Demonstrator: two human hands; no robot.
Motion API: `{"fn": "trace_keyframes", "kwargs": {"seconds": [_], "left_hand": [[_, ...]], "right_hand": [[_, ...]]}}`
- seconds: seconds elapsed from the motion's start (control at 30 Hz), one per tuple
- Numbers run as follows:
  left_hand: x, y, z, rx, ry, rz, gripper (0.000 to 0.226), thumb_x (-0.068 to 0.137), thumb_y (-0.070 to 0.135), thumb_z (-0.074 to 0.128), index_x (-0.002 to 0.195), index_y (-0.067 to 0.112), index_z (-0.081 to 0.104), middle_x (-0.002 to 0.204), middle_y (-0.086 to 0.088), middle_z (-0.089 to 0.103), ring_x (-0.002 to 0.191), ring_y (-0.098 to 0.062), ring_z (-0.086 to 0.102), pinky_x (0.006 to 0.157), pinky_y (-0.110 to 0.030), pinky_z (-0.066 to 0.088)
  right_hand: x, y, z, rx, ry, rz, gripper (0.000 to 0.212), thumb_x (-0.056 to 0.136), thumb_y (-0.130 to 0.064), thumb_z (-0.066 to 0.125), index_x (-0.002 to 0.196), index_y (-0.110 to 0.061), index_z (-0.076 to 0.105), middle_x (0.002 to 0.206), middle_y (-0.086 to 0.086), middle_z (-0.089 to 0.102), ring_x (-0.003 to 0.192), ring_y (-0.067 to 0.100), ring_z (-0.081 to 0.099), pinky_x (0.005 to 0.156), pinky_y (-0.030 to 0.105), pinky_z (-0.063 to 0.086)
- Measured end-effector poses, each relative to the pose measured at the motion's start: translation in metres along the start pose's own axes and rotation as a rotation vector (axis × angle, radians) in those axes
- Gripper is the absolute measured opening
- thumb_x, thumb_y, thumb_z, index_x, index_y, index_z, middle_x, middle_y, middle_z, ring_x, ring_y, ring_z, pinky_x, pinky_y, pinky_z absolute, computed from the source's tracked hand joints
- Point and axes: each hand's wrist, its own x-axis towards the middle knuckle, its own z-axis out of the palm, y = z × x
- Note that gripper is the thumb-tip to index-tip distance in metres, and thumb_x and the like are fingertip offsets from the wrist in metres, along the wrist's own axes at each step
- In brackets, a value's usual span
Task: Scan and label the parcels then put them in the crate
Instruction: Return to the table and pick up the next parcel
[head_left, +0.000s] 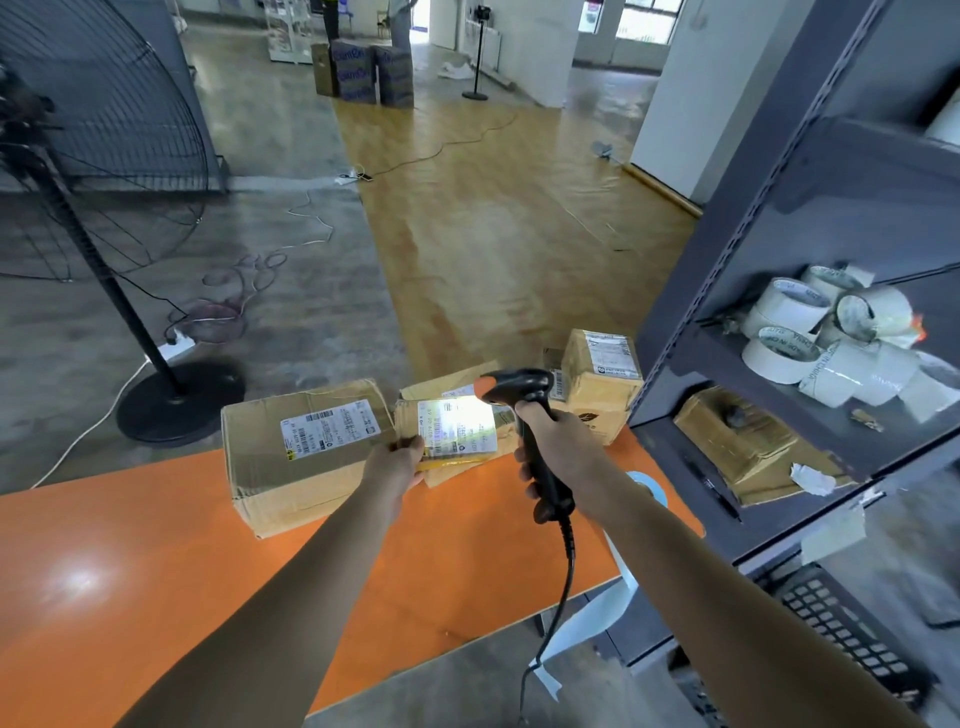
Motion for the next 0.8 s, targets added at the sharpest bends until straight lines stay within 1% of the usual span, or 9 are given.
{"fn": "trace_keyframes", "kwargs": {"seconds": [0.07, 0.23, 0.4, 0.5, 0.57, 0.6, 0.7, 0.73, 0.8], "left_hand": [[0.000, -0.001, 0.003, 0.000, 0.010, -0.007, 0.032, 0.097, 0.014, 0.058, 0.127, 0.005, 0.055, 0.130, -0.011, 0.058, 0.112, -0.025, 0.058, 0.094, -0.038, 0.053], [0.001, -0.007, 0.012, 0.013, 0.009, -0.042, 0.036, 0.096, 0.020, 0.061, 0.129, 0.008, 0.055, 0.131, -0.009, 0.058, 0.107, -0.023, 0.060, 0.088, -0.034, 0.056], [-0.006, -0.018, 0.031, 0.091, 0.013, -0.094, 0.045, 0.096, 0.027, 0.060, 0.134, 0.005, 0.052, 0.133, -0.011, 0.054, 0.086, -0.019, 0.058, 0.088, -0.033, 0.055], [-0.010, -0.030, 0.041, 0.138, 0.007, -0.128, 0.050, 0.096, 0.028, 0.060, 0.138, 0.003, 0.047, 0.134, -0.012, 0.050, 0.096, -0.024, 0.058, 0.087, -0.033, 0.055], [-0.011, -0.039, 0.047, 0.159, 0.005, -0.147, 0.050, 0.096, 0.028, 0.060, 0.137, 0.003, 0.045, 0.127, -0.012, 0.050, 0.103, -0.026, 0.057, 0.087, -0.035, 0.055], [-0.012, -0.043, 0.050, 0.164, 0.006, -0.156, 0.048, 0.097, 0.028, 0.059, 0.135, 0.003, 0.046, 0.118, -0.010, 0.051, 0.104, -0.027, 0.056, 0.088, -0.035, 0.055], [-0.014, -0.058, 0.056, 0.192, 0.025, -0.186, 0.044, 0.097, 0.029, 0.058, 0.130, 0.000, 0.049, 0.091, -0.005, 0.048, 0.095, -0.026, 0.055, 0.091, -0.037, 0.054], [-0.013, -0.063, 0.057, 0.205, 0.033, -0.192, 0.044, 0.097, 0.029, 0.058, 0.129, 0.000, 0.049, 0.088, -0.004, 0.047, 0.094, -0.025, 0.054, 0.092, -0.037, 0.054], [-0.010, -0.072, 0.059, 0.232, 0.045, -0.206, 0.046, 0.097, 0.031, 0.058, 0.131, 0.000, 0.050, 0.091, -0.004, 0.049, 0.096, -0.026, 0.055, 0.091, -0.037, 0.054]], "right_hand": [[0.001, 0.001, -0.002, 0.000, -0.005, 0.003, 0.029, 0.096, -0.035, 0.051, 0.089, -0.008, 0.057, 0.071, 0.009, 0.056, 0.054, 0.021, 0.054, 0.048, 0.029, 0.046], [0.007, 0.010, -0.011, 0.019, 0.007, 0.046, 0.030, 0.097, -0.034, 0.050, 0.091, -0.006, 0.057, 0.070, 0.009, 0.056, 0.053, 0.022, 0.052, 0.047, 0.029, 0.045], [0.022, 0.029, -0.028, 0.068, 0.051, 0.076, 0.025, 0.096, -0.032, 0.051, 0.094, -0.008, 0.055, 0.070, 0.011, 0.055, 0.054, 0.023, 0.052, 0.048, 0.031, 0.045], [0.036, 0.048, -0.042, 0.076, 0.114, 0.093, 0.026, 0.093, -0.035, 0.053, 0.092, -0.009, 0.055, 0.069, 0.010, 0.054, 0.052, 0.023, 0.053, 0.049, 0.032, 0.046], [0.045, 0.063, -0.051, 0.054, 0.165, 0.099, 0.028, 0.093, -0.037, 0.054, 0.091, -0.009, 0.055, 0.071, 0.010, 0.054, 0.051, 0.023, 0.055, 0.049, 0.032, 0.047], [0.050, 0.070, -0.055, 0.043, 0.185, 0.105, 0.028, 0.093, -0.037, 0.055, 0.091, -0.008, 0.055, 0.071, 0.010, 0.053, 0.051, 0.023, 0.055, 0.049, 0.032, 0.048], [0.064, 0.095, -0.066, 0.012, 0.206, 0.143, 0.030, 0.095, -0.035, 0.054, 0.093, -0.006, 0.056, 0.072, 0.010, 0.052, 0.052, 0.022, 0.056, 0.046, 0.030, 0.048], [0.069, 0.104, -0.069, 0.000, 0.200, 0.158, 0.030, 0.095, -0.035, 0.054, 0.092, -0.005, 0.056, 0.072, 0.010, 0.052, 0.053, 0.022, 0.057, 0.047, 0.029, 0.048], [0.080, 0.121, -0.073, -0.027, 0.176, 0.195, 0.027, 0.096, -0.034, 0.053, 0.092, -0.007, 0.057, 0.073, 0.009, 0.053, 0.059, 0.023, 0.059, 0.052, 0.031, 0.049]]}}
